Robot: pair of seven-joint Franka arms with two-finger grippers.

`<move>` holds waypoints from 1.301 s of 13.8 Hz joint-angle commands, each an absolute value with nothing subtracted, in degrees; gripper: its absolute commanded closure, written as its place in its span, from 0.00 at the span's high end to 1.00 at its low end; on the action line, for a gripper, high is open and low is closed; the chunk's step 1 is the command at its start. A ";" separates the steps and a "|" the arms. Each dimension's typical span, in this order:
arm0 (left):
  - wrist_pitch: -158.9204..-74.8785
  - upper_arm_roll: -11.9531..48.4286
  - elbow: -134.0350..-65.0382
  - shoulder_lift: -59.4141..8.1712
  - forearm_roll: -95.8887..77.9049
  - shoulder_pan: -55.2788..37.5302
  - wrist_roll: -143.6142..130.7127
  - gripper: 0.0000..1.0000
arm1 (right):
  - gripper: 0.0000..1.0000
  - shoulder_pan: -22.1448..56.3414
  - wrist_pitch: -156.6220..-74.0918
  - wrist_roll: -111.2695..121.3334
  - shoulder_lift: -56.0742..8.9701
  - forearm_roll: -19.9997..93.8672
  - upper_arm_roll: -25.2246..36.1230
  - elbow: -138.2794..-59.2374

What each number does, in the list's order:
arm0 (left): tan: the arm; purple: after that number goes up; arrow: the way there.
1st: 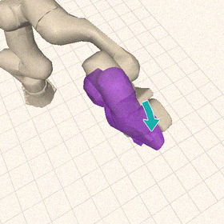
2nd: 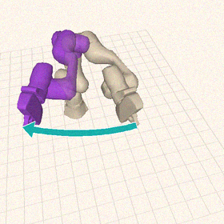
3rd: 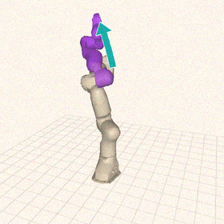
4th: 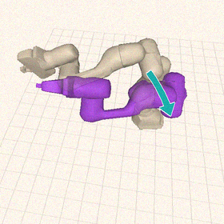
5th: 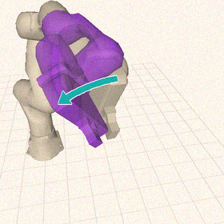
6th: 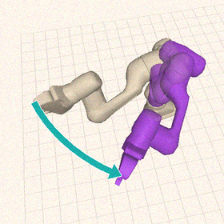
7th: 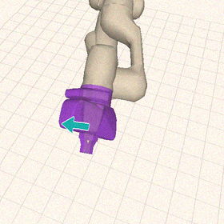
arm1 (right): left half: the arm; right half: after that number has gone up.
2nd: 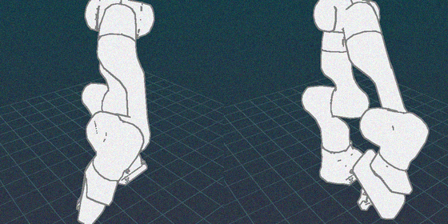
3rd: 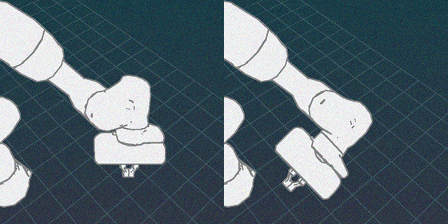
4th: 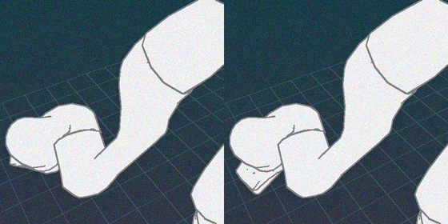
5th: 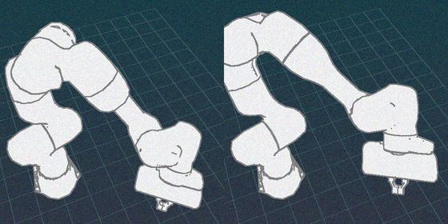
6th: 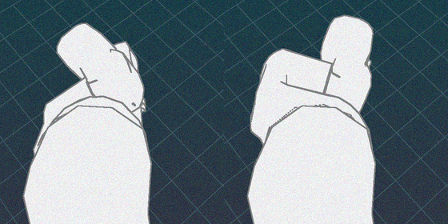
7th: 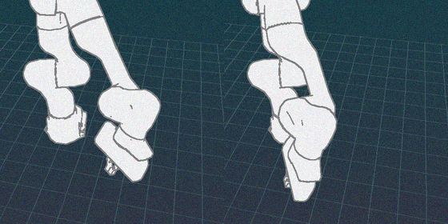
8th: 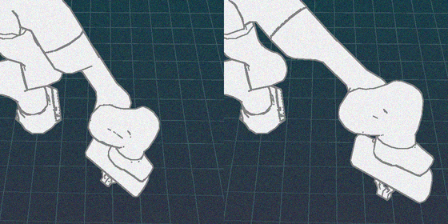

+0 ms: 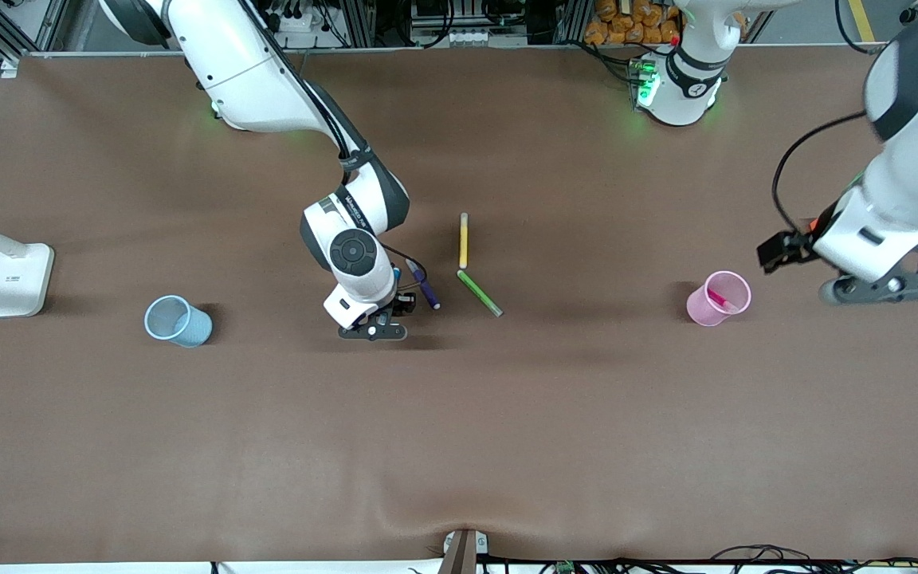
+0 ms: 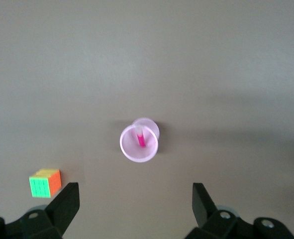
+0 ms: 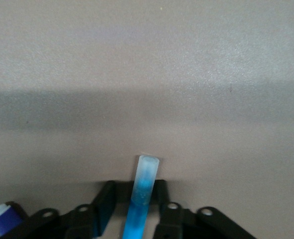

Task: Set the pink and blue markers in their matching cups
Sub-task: 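Drop the pink marker into the pink cup while the right gripper grasps, then carry the blue marker with the right gripper over the blue cup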

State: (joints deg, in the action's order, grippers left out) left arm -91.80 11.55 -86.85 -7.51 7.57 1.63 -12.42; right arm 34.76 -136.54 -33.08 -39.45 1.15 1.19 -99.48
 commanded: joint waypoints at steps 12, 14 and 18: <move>-81.56 5.10 -84.73 1.41 1.85 0.17 1.92 1.00 | 0.00 28.14 -130.88 -14.10 -33.58 -0.09 1.32 -98.53; -82.17 5.10 -84.64 1.23 1.85 0.18 2.20 1.00 | 0.00 26.11 -127.64 -9.86 -32.17 0.09 1.32 -96.61; -82.44 5.01 -84.64 1.41 1.84 0.09 3.87 1.00 | 0.00 22.68 -117.61 -3.70 -30.24 0.62 1.23 -90.36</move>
State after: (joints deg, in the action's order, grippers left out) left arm -81.99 5.59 -84.10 0.53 2.61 0.42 2.62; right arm 24.47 -120.57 -6.17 -31.51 0.85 2.17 -92.32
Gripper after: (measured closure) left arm 0.000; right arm 0.828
